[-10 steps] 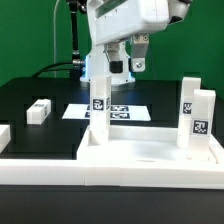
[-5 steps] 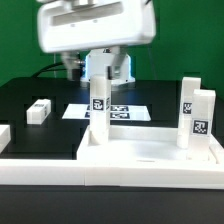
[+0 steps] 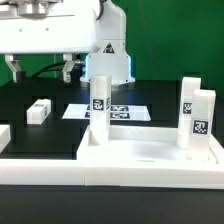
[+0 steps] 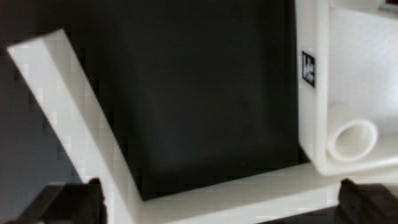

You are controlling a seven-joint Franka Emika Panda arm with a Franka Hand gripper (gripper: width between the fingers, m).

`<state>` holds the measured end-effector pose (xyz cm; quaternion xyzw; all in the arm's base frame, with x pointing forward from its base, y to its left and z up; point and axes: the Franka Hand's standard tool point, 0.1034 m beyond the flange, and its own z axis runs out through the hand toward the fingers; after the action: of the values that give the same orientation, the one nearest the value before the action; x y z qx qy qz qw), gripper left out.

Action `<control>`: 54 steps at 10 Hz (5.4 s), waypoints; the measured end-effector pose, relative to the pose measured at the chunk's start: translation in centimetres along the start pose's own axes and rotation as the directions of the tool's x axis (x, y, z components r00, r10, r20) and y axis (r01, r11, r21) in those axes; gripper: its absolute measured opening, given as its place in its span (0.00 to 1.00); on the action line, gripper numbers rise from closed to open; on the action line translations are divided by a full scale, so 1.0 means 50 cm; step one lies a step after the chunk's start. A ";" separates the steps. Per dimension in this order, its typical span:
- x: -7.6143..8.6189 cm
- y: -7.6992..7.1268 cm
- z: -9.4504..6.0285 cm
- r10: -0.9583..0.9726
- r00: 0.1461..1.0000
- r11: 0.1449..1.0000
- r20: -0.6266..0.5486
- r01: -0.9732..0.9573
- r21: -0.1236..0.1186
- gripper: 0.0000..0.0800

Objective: Assemble desk

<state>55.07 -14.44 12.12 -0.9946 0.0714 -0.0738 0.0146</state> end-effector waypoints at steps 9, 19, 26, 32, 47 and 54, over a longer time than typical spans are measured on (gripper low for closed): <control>-0.122 0.086 0.084 -0.077 0.849 0.997 0.523 0.052 0.062 0.81; -0.232 0.144 0.127 -0.029 0.552 0.999 0.834 0.038 0.010 0.81; -0.337 0.144 0.176 -0.006 0.442 1.000 0.897 -0.008 0.011 0.67; -0.338 0.146 0.176 -0.005 0.442 1.000 0.897 -0.010 0.010 0.36; -0.070 0.106 -0.106 -0.080 0.821 0.997 0.566 0.079 0.026 0.36; 0.001 0.113 -0.129 -0.022 0.988 1.000 0.155 0.022 0.001 0.36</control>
Offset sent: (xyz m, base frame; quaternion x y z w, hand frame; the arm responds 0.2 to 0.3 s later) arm -0.0169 -0.0391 -0.0340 -0.0202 -0.1306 -0.0640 0.9892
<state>53.39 -20.16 18.29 -0.9981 0.0590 0.0036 0.0191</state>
